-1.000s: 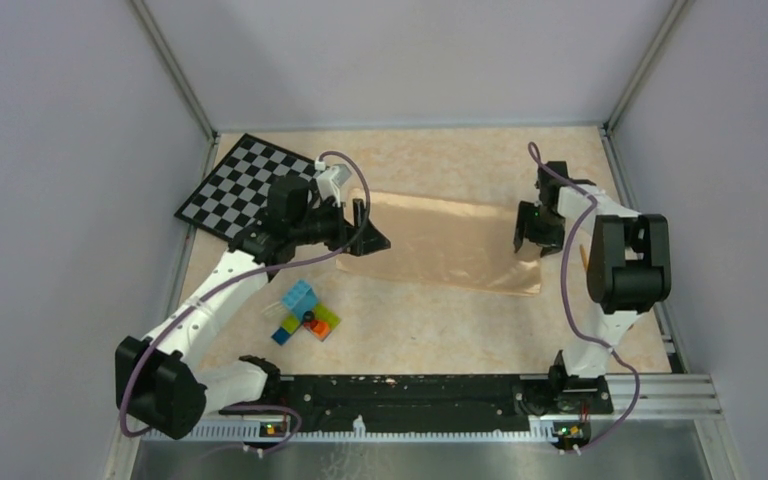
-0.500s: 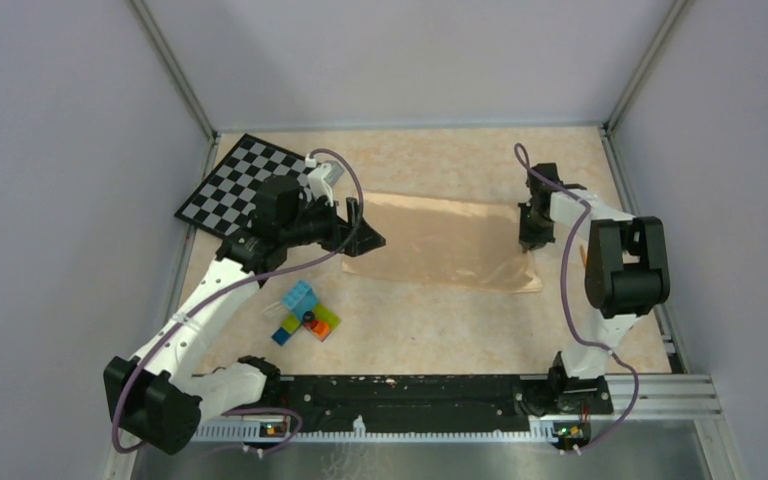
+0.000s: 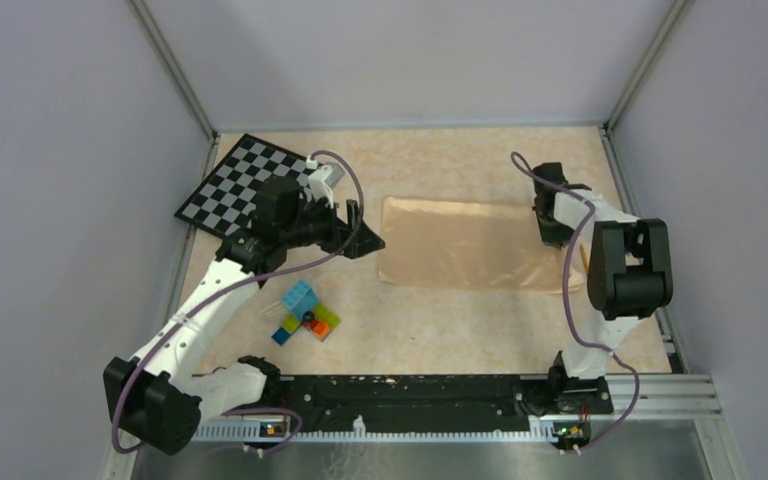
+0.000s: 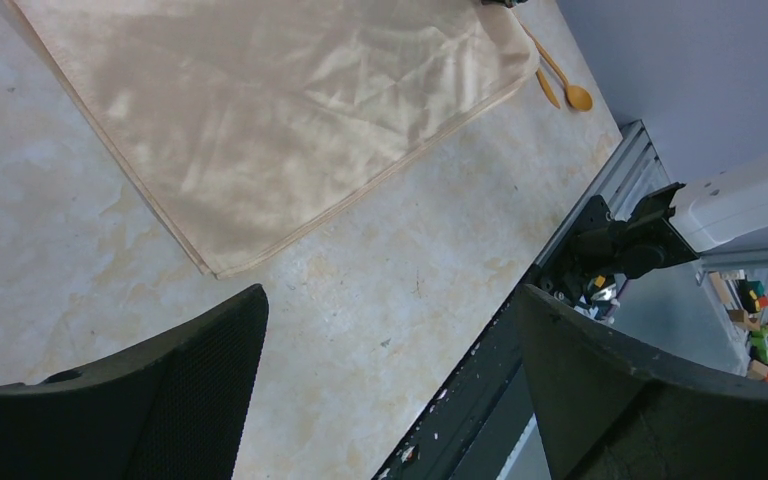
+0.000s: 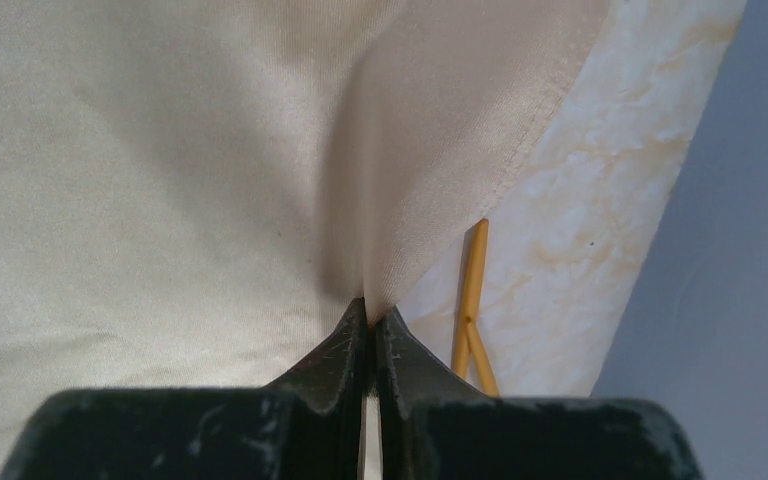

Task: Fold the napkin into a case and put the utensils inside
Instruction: Fold the rectangle-folded napkin at the center of the board.

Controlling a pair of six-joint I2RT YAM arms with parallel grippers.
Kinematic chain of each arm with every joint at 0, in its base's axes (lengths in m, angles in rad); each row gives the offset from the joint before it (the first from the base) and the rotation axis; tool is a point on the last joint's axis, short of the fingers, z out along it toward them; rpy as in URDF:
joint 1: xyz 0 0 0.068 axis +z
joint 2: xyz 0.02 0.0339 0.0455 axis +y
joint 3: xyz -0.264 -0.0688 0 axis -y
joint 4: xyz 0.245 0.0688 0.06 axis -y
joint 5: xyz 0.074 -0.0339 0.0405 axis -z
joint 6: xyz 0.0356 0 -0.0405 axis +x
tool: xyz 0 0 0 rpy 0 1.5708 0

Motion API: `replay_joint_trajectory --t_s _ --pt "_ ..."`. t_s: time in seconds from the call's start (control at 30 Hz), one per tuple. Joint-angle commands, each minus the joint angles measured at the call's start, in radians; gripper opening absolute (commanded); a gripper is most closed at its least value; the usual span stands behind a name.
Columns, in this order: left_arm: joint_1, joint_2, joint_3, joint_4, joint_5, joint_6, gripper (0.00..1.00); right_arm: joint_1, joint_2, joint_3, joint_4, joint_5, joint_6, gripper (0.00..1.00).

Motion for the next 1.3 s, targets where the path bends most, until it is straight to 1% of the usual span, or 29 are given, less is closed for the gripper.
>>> replay_joint_trajectory --t_s 0.0,0.1,0.23,0.3,0.4,0.53,0.67,0.77,0.83,1.0,1.13,1.27 --pt "0.003 -0.038 -0.02 0.009 0.013 0.02 0.96 0.067 -0.06 0.047 -0.035 0.088 -0.032 0.0" --pt "0.004 -0.039 -0.025 0.0 0.012 0.035 0.96 0.131 -0.04 0.105 -0.119 0.076 0.026 0.0" --pt "0.003 -0.043 -0.022 -0.009 0.001 0.046 0.96 0.27 -0.015 0.192 -0.195 0.04 0.126 0.0" --pt "0.003 -0.049 -0.028 -0.008 -0.01 0.04 0.97 0.346 0.024 0.254 -0.24 0.018 0.168 0.0" --pt "0.004 -0.055 -0.04 0.006 -0.006 0.031 0.97 0.458 0.127 0.382 -0.313 -0.043 0.21 0.0" --pt "0.005 -0.074 -0.039 -0.008 -0.009 0.033 0.97 0.554 0.247 0.515 -0.329 -0.111 0.231 0.0" --pt "0.006 -0.108 -0.038 -0.037 -0.05 0.052 0.98 0.637 0.329 0.641 -0.319 -0.124 0.243 0.0" --pt "0.008 -0.127 -0.046 -0.047 -0.085 0.042 0.98 0.67 0.368 0.692 -0.276 -0.157 0.215 0.0" --pt "0.008 -0.14 -0.065 -0.036 -0.085 0.031 0.98 0.675 0.39 0.722 -0.256 -0.212 0.205 0.0" --pt "0.009 -0.159 -0.121 -0.013 -0.087 0.001 0.98 0.684 0.363 0.733 -0.188 -0.282 0.193 0.0" --pt "0.01 -0.166 -0.215 0.035 -0.13 -0.069 0.99 0.684 0.352 0.744 -0.18 -0.34 0.173 0.0" --pt "0.01 -0.173 -0.292 0.114 -0.124 -0.136 0.98 0.684 0.393 0.796 -0.214 -0.39 0.174 0.0"
